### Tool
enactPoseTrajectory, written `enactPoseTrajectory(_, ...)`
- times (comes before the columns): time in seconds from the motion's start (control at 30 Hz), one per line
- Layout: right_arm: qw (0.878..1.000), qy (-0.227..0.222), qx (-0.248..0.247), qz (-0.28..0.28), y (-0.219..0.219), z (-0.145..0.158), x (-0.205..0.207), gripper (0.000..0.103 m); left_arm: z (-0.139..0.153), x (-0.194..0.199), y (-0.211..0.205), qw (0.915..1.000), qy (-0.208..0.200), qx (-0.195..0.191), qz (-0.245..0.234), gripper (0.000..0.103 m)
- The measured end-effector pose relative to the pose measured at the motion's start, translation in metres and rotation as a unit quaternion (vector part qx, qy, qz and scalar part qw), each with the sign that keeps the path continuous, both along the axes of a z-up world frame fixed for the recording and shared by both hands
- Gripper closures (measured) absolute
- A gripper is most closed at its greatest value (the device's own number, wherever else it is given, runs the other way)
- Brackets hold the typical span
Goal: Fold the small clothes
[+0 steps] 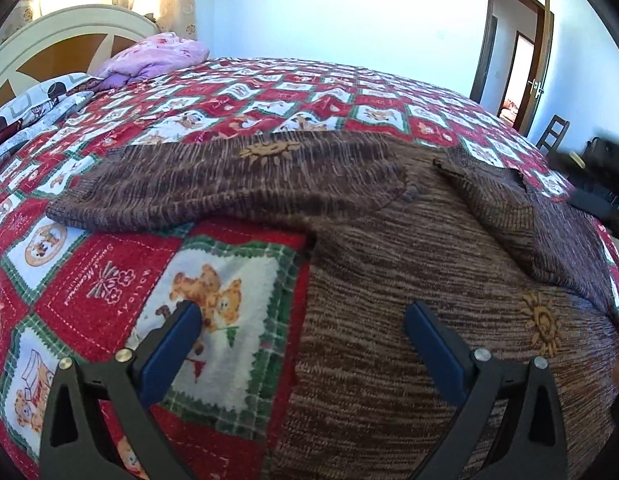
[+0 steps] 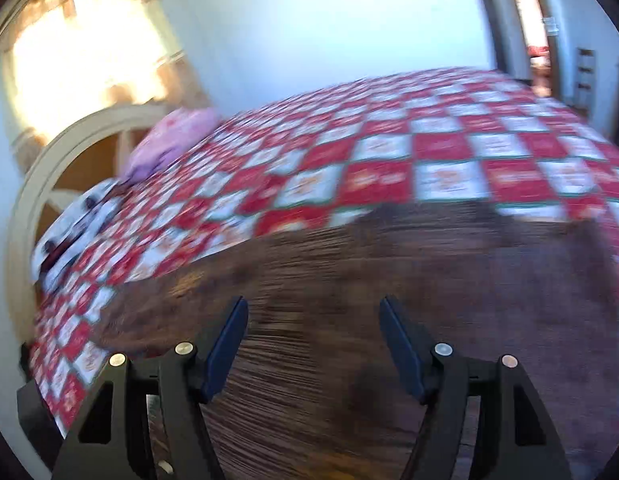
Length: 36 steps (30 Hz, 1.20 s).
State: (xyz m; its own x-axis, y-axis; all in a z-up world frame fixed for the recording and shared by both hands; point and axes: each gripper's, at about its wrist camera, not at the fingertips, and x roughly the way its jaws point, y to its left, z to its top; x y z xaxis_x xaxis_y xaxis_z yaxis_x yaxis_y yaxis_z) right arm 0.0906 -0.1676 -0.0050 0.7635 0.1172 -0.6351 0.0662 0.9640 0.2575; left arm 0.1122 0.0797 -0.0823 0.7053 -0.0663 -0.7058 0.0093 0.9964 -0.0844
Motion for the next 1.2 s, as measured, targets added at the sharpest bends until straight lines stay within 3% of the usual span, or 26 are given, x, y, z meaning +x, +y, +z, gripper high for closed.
enactPoseTrajectory(0.07, 0.995, 0.013, -0.063, -0.07, -0.039, -0.001, 0.0, 0.043, 0.0, 0.001, -0.001, 1.0, 0.0, 0.002, 0.001, 0.0)
enactPoseTrajectory(0.13, 0.987, 0.048, -0.102, -0.116, -0.076, -0.007, 0.008, 0.067, 0.0, 0.001, -0.001, 1.0, 0.0, 0.005, 0.001, 0.0)
enactPoseTrajectory(0.23, 0.979, 0.099, -0.087, -0.155, -0.124, -0.023, 0.012, 0.067, 0.0, 0.001, -0.001, 1.0, 0.0, 0.006, 0.001, 0.0)
enactPoseTrajectory(0.33, 0.983, 0.102, -0.057, -0.145, -0.138, -0.033, 0.014, 0.067, -0.001, 0.001, -0.002, 1.0, 0.0, 0.008, 0.001, 0.0)
enactPoseTrajectory(0.47, 0.986, 0.105, -0.062, -0.116, -0.128, -0.039, 0.029, 0.067, -0.001, 0.001, -0.002, 1.0, 0.0, 0.009, 0.001, 0.0)
enactPoseTrajectory(0.53, 0.986, 0.109, -0.073, -0.104, -0.124, -0.041, 0.033, 0.09, -0.001, 0.001, -0.002, 1.0, 0.0, 0.009, 0.001, 0.0)
enactPoseTrajectory(0.57, 0.986, 0.109, -0.078, -0.099, -0.126, -0.042, 0.032, 0.09, -0.001, 0.001, -0.002, 1.0, 0.0, 0.009, 0.001, 0.0)
enactPoseTrajectory(0.7, 0.984, 0.102, -0.072, -0.13, -0.157, -0.036, 0.019, 0.091, -0.001, 0.001, -0.002, 0.9999, 0.0, 0.01, 0.002, 0.0)
enactPoseTrajectory(0.73, 0.982, 0.103, -0.069, -0.142, -0.168, -0.037, 0.019, 0.099, -0.001, 0.001, -0.002, 0.9999, 0.0, 0.01, 0.002, 0.0)
enactPoseTrajectory(0.8, 0.974, 0.119, -0.086, -0.174, -0.193, -0.045, 0.023, 0.101, -0.001, 0.001, -0.002, 0.9999, 0.0, 0.011, 0.002, 0.0)
enactPoseTrajectory(0.87, 0.976, 0.115, -0.077, -0.17, -0.211, -0.05, 0.022, 0.103, -0.001, 0.001, -0.002, 0.9999, 0.0, 0.011, 0.002, 0.0)
enactPoseTrajectory(1.0, 0.978, 0.071, -0.092, -0.174, -0.206, -0.016, -0.005, 0.101, -0.002, 0.001, -0.002, 0.9999, 0.0, 0.012, 0.002, 0.0)
enactPoseTrajectory(1.1, 0.989, 0.05, -0.059, -0.129, -0.187, 0.005, -0.026, 0.1, -0.002, 0.001, -0.002, 0.9999, 0.0, 0.012, 0.002, 0.0)
enactPoseTrajectory(1.2, 0.996, 0.049, -0.046, -0.05, -0.152, 0.003, -0.041, 0.1, -0.002, 0.001, -0.002, 0.9999, 0.0, 0.012, 0.002, 0.0)
